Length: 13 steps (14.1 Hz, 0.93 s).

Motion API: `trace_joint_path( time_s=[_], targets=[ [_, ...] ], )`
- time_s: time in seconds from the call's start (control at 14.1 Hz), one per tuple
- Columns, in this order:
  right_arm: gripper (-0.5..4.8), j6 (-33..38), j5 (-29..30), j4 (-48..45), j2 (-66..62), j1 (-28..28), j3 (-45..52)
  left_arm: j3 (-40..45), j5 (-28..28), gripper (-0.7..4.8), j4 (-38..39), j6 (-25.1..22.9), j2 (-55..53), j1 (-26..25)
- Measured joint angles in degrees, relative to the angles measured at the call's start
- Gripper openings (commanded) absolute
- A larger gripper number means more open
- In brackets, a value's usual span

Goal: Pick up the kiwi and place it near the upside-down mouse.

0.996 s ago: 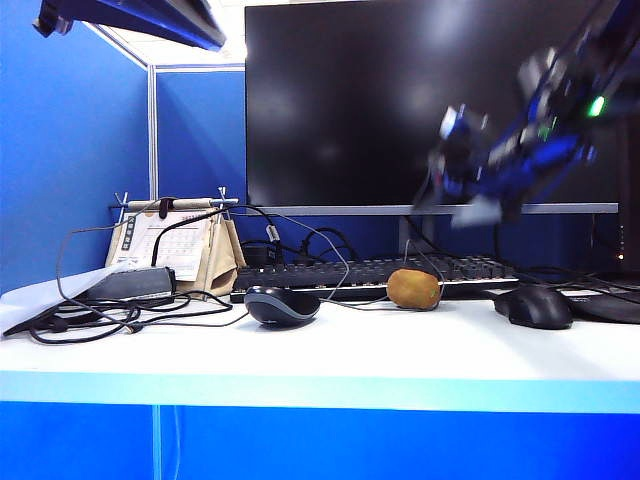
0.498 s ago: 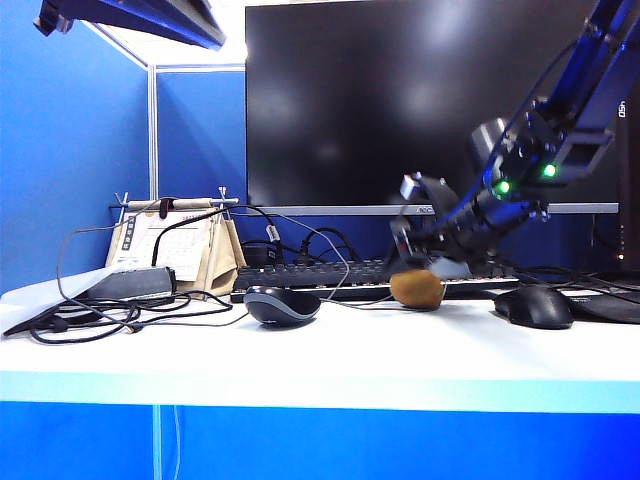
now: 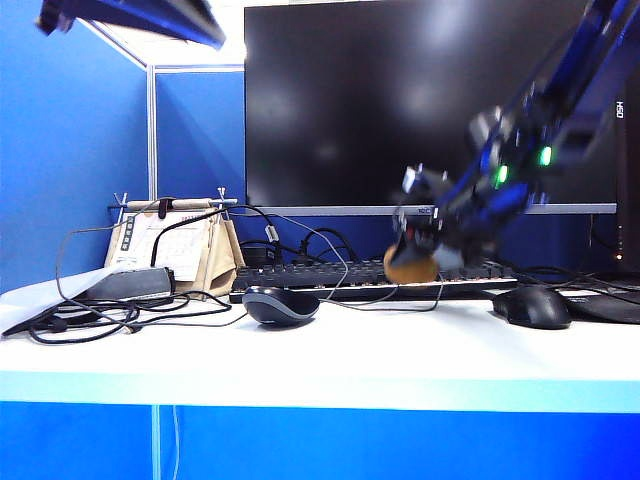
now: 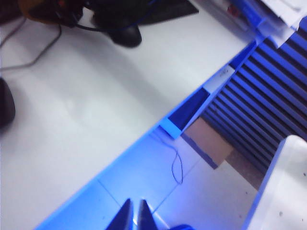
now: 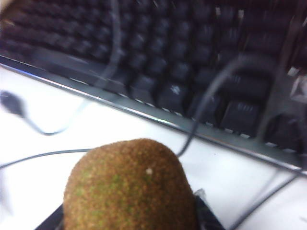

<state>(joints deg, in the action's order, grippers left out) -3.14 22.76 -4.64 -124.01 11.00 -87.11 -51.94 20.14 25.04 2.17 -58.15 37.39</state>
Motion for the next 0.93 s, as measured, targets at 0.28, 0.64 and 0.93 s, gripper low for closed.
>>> trace_joint_path(
  time_s=[0.28, 0.64, 0.93],
  targets=[
    [2.06, -1.95, 4.92, 11.87, 9.16, 0.07, 0.42, 0.00, -4.66, 0.30, 0.26, -1.79, 2.62, 0.00],
    [2.06, -2.73, 9.22, 8.94, 26.03, 7.45, 20.06, -0.02, -7.32, 0.30, 1.44, -2.69, 7.93, -0.02],
    [2.06, -0.48, 4.33, -11.47, 29.88, 18.91, 33.53, 0.00, -7.34, 0.30, 3.54, -2.69, 7.96, -0.02]
  ],
)
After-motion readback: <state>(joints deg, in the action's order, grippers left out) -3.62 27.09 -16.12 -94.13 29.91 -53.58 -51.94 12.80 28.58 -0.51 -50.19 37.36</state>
